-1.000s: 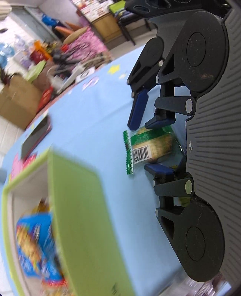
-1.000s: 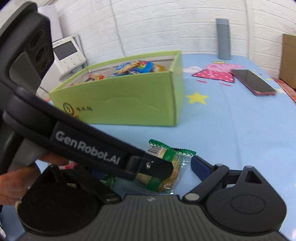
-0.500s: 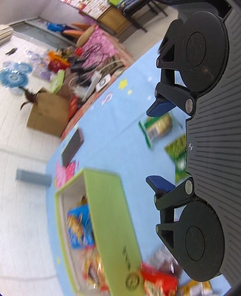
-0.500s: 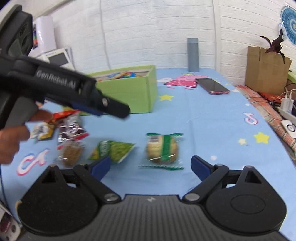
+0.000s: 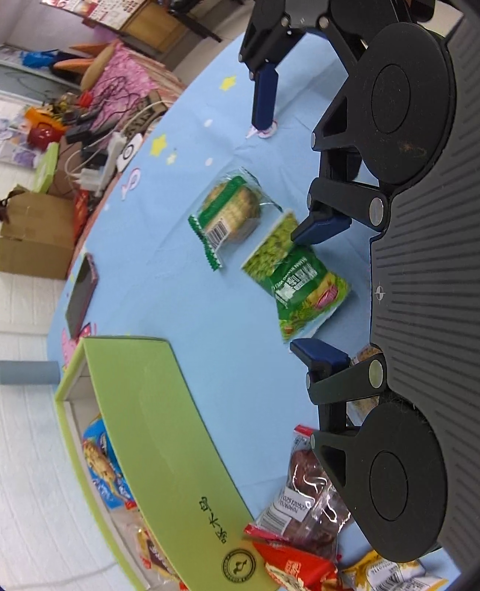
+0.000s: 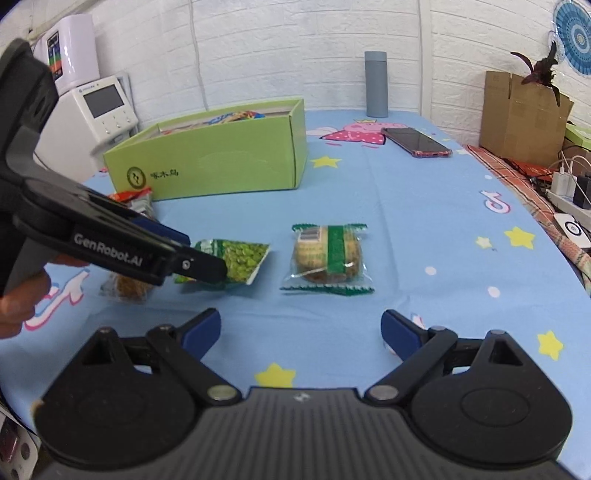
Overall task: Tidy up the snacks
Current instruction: 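Grasp the green pea snack bag with the left tool while the right tool grasps the green-wrapped biscuit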
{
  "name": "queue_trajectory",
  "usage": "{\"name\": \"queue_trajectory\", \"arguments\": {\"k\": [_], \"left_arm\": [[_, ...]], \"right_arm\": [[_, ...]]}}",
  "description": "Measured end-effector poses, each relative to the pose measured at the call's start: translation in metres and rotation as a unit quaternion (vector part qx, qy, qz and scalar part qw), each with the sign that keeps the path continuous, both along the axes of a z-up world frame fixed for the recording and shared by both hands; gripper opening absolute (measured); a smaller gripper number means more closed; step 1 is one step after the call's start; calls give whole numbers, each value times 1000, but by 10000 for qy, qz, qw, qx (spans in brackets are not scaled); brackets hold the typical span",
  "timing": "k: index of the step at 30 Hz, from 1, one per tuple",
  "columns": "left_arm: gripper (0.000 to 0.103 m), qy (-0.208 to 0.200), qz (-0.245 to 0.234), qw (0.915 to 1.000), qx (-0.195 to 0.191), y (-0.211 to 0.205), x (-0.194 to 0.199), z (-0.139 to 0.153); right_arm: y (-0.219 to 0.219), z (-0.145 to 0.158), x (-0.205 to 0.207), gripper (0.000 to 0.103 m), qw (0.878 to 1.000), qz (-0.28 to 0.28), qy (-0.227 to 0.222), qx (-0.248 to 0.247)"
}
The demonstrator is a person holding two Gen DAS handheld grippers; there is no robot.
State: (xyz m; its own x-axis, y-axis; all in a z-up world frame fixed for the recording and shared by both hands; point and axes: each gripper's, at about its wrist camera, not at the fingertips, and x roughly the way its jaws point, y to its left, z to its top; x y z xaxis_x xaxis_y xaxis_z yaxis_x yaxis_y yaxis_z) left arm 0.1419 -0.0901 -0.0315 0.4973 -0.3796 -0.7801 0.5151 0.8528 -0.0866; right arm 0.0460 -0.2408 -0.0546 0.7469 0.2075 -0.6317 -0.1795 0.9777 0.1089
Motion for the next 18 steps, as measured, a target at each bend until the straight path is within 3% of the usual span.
{"name": "queue_trajectory", "arguments": {"k": [5,9,12,18], "left_arm": [[45,-224,-170,9992,270,-7,6,0],[57,-529,-600,9958,442,-15,6,8],[50,-399,-783,9948,507,-23,12,3],[45,-146,-589,9967,535,-19,28,-11]], "right_arm": [[-13,-1,5,94,9997,-188,61,151],[-14,3,16,94,9998,-149,-37,86],[-15,3,29,94,9997,-235,-64,46],[-10,-2,53,94,9998,-61,42,-161]]}}
